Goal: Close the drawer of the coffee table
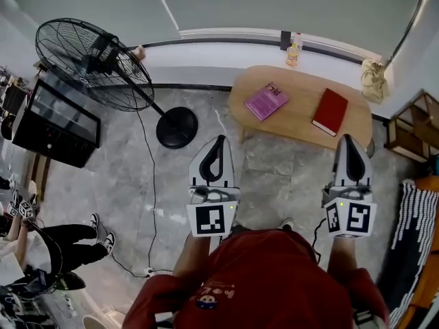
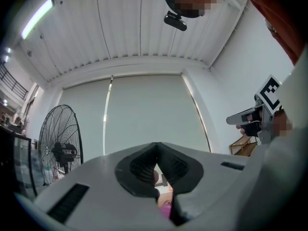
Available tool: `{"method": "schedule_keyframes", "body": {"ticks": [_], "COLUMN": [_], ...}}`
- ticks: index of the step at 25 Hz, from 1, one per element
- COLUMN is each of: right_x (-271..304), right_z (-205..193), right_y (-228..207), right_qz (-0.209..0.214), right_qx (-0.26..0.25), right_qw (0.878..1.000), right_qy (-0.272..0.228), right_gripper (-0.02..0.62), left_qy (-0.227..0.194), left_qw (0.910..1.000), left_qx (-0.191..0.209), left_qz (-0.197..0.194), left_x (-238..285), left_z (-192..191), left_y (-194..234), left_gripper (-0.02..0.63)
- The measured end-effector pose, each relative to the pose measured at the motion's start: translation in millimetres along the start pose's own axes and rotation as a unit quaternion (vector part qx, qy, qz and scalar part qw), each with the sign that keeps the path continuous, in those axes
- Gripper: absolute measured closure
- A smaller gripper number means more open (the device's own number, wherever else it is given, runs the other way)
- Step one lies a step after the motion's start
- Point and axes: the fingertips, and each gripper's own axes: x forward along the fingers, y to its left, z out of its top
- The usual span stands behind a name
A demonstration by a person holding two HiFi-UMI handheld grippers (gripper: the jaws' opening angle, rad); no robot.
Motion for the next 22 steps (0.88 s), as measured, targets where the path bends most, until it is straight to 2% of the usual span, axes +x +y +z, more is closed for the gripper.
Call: {"method": "schedule_keyframes", "body": {"ticks": [8, 16, 22], "right_x": [0.9, -7.2, -5.0], "right_z": [2.2, -24.2, -25.7], "right_y": [4.5, 2.5, 0.1], "right_qz": [0.004, 0.003, 0.003], "right_qx": [0.002, 0.0, -0.002], "right_qw": [1.0, 1.0, 1.0], "right_qy": [-0.005, 0.01, 0.014], "right_gripper": [0.598, 0.598, 0.598], "left_qy": [0.002, 0.006, 0.016], "left_qw": [1.0, 1.0, 0.9999], "left_qx": [0.002, -0.001, -0.001], "left_qz": [0.008, 0.005, 0.003], "left_x": [-6.7, -15.2, -12.2], "left_z": [1.7, -16.5, -21.7], "left_y": [4.9, -6.8, -8.8], "left_gripper": [0.6, 0.599, 0.599]}}
